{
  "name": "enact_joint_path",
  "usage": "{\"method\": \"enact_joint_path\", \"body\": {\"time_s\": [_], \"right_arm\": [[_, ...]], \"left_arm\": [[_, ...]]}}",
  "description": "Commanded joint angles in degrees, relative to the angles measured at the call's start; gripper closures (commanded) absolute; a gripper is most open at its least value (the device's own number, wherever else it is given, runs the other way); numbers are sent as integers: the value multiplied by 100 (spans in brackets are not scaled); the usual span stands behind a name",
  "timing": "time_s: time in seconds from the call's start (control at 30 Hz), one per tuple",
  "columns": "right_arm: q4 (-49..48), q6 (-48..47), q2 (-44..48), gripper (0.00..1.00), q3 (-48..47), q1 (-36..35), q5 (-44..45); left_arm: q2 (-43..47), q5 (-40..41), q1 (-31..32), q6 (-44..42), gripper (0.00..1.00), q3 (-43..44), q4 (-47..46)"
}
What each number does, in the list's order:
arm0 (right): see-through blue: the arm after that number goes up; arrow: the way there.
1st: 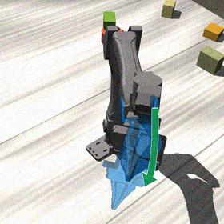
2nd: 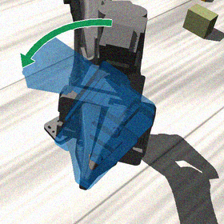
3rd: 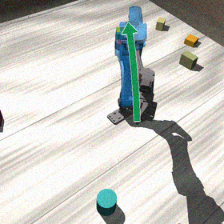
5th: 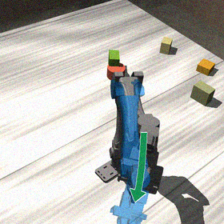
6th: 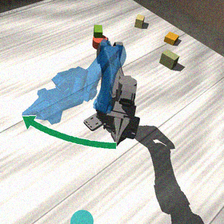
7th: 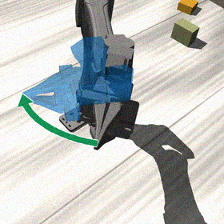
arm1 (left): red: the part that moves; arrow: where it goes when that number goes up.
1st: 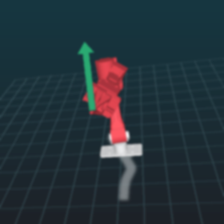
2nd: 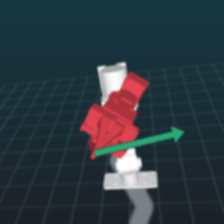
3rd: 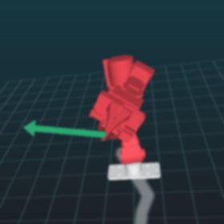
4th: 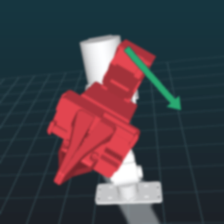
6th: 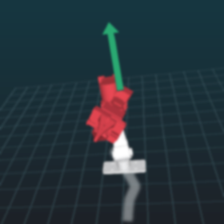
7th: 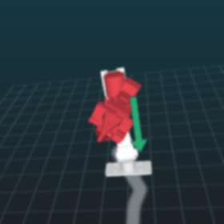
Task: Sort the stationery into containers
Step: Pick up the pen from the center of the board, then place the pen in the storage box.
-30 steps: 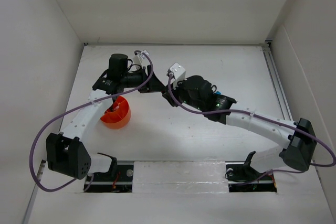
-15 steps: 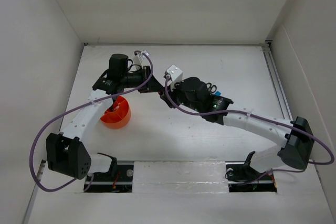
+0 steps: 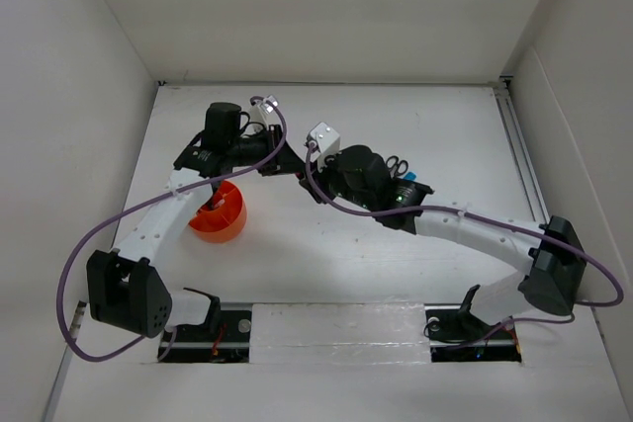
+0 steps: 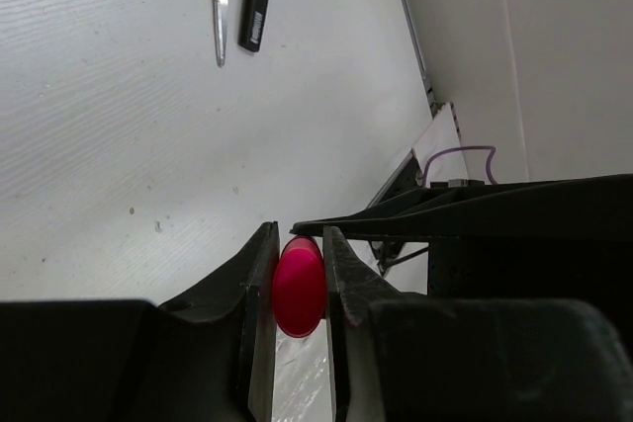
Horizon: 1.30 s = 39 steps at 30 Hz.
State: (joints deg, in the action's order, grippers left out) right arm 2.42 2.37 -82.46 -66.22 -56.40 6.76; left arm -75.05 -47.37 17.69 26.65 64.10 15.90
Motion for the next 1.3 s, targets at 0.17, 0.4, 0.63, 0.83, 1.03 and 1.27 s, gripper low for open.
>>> {"method": "enact_joint_path", "body": {"time_s": [0.17, 0.4, 0.63, 0.83, 1.03, 1.27], "right_arm": [[-338, 0, 1, 50, -234, -73, 44], [-390, 0, 230, 42, 11, -73, 158], [-391, 0, 792, 38, 573, -73, 474], [-31, 141, 1424, 37, 969, -73, 799], [162, 246, 1882, 35, 1304, -73, 922], [163, 299, 2154, 35, 1418, -73, 818]], "left_arm": [[148, 826, -108, -90, 100, 173, 45], [201, 1336, -108, -143, 100, 226, 220], [499, 2485, -108, -205, 100, 551, 606], [1079, 5304, -108, 287, 100, 947, 1801], [1817, 6239, -108, 892, 100, 1131, 2784], [2328, 7294, -108, 1430, 100, 1008, 3874]]}}
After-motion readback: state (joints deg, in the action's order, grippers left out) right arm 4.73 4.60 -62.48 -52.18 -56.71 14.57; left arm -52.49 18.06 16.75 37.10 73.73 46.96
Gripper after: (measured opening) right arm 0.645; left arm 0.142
